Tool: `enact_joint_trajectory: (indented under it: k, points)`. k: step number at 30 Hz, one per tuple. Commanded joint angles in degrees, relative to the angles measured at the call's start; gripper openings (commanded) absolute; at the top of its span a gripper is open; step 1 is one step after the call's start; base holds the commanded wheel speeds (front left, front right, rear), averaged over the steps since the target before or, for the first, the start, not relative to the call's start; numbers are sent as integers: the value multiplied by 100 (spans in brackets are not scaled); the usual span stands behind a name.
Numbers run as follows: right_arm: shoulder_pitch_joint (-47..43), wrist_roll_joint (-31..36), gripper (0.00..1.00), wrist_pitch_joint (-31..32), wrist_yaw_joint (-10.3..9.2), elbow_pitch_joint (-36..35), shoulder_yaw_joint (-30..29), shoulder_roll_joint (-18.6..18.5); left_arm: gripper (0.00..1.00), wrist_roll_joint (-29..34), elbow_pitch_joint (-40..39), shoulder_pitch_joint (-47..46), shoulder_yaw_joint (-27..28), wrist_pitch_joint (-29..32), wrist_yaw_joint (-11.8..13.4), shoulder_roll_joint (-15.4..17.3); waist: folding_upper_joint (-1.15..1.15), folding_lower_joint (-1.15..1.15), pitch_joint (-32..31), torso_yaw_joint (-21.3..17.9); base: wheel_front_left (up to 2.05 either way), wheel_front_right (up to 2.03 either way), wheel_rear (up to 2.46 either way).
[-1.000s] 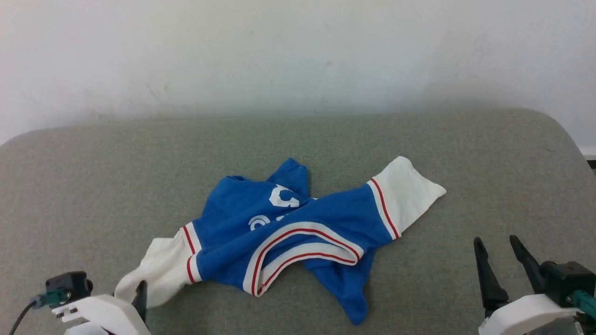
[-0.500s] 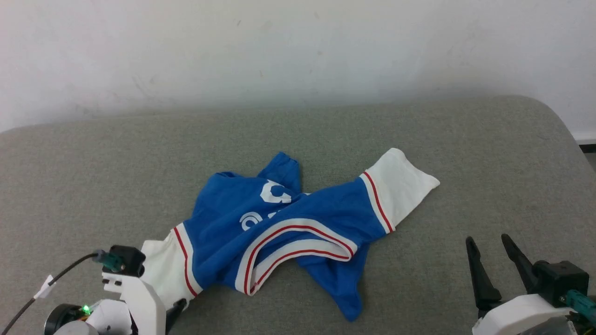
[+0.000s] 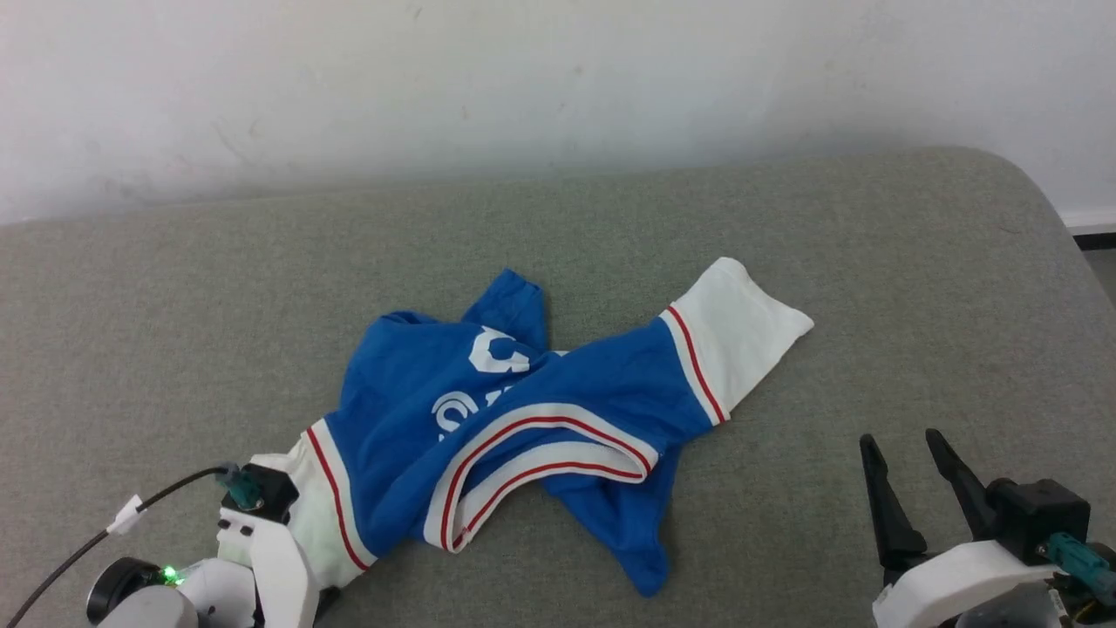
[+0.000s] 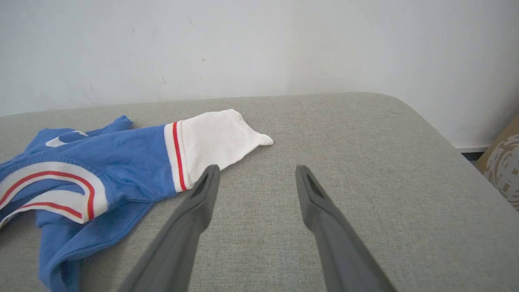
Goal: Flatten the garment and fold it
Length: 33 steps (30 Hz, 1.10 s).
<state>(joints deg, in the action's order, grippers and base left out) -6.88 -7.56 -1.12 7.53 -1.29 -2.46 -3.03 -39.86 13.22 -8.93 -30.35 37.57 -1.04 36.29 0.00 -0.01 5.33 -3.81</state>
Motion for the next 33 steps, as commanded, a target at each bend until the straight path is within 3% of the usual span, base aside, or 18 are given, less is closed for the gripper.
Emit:
enact_joint_trajectory:
  k: [1, 5, 9, 13, 16, 27, 33]
  points:
    - [126, -45, 100, -41, -4, 35, -16, 15, 0, 26, 409, 271, -304, 234, -19, -134, 0, 1, 15, 26, 0, 0, 0]
    - [223, -43, 100, -29, -4, 117, 5, 15, 0, 99, 400, 278, -155, -54, 190, -86, 0, 1, -12, 96, 0, 0, 0]
    - [505, -151, 100, 154, -4, 363, -22, 15, 0, 170, 246, 316, 290, -838, 694, -116, 0, 1, 7, 182, 0, 0, 0]
    - [1077, -285, 100, 636, -4, 1076, -172, 15, 0, 212, -28, 342, 674, -1567, 1094, -221, 0, 1, 49, 335, 0, 0, 0]
    - [1663, -448, 100, 1032, -4, 1802, -255, -73, 0, 199, -276, 316, 850, -1914, 1234, -315, 0, 1, 134, 476, 0, 0, 0]
    - [3824, -727, 100, 2255, -4, 4151, -117, -482, 0, 209, -890, 105, 992, -2499, 1256, -515, 0, 1, 637, 902, 0, 0, 0]
    - [4490, -519, 100, 2605, -4, 5290, -212, -470, 0, 140, -874, -23, 993, -2602, 1189, -619, 0, 1, 821, 1001, 0, 0, 0]
